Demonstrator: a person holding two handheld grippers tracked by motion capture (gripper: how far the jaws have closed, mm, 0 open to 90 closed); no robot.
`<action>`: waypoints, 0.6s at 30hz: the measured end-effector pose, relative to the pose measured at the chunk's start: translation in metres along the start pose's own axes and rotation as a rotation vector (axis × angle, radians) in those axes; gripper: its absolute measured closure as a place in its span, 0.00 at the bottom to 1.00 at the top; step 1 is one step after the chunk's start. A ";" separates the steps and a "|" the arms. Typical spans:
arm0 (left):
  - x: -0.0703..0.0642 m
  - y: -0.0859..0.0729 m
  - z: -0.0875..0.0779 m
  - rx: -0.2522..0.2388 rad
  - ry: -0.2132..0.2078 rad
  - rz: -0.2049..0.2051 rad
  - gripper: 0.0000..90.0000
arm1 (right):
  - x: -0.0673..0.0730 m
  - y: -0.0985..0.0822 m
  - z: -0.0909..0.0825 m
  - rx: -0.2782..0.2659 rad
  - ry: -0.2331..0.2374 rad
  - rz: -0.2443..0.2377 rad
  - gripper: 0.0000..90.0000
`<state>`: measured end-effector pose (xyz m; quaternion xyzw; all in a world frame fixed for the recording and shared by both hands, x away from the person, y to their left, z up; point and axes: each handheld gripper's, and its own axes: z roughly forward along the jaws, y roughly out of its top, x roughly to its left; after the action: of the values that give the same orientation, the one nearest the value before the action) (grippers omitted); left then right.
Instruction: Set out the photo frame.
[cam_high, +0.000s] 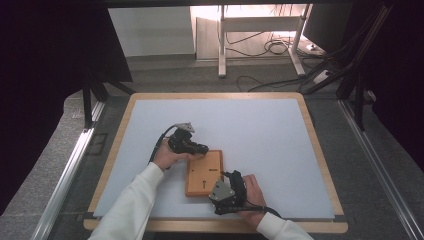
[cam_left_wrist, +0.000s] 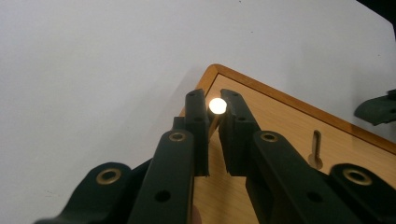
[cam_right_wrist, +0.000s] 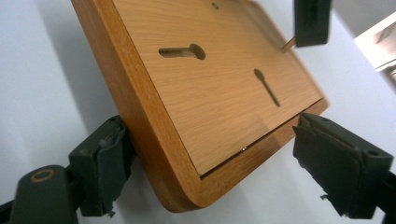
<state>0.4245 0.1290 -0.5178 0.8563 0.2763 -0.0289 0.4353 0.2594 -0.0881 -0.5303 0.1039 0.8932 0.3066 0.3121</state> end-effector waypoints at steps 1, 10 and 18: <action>0.000 0.000 0.000 -0.002 0.003 -0.002 0.93 | 0.000 0.001 -0.001 -0.003 -0.008 -0.006 0.17; -0.006 0.000 0.001 -0.004 0.062 0.016 0.94 | -0.001 0.002 -0.005 -0.042 -0.059 -0.024 0.26; -0.006 -0.002 0.003 -0.002 0.090 0.009 0.88 | -0.010 0.004 -0.011 -0.070 -0.106 -0.017 0.39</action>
<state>0.4191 0.1250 -0.5199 0.8575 0.2918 0.0121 0.4235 0.2608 -0.0937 -0.5162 0.1014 0.8649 0.3289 0.3652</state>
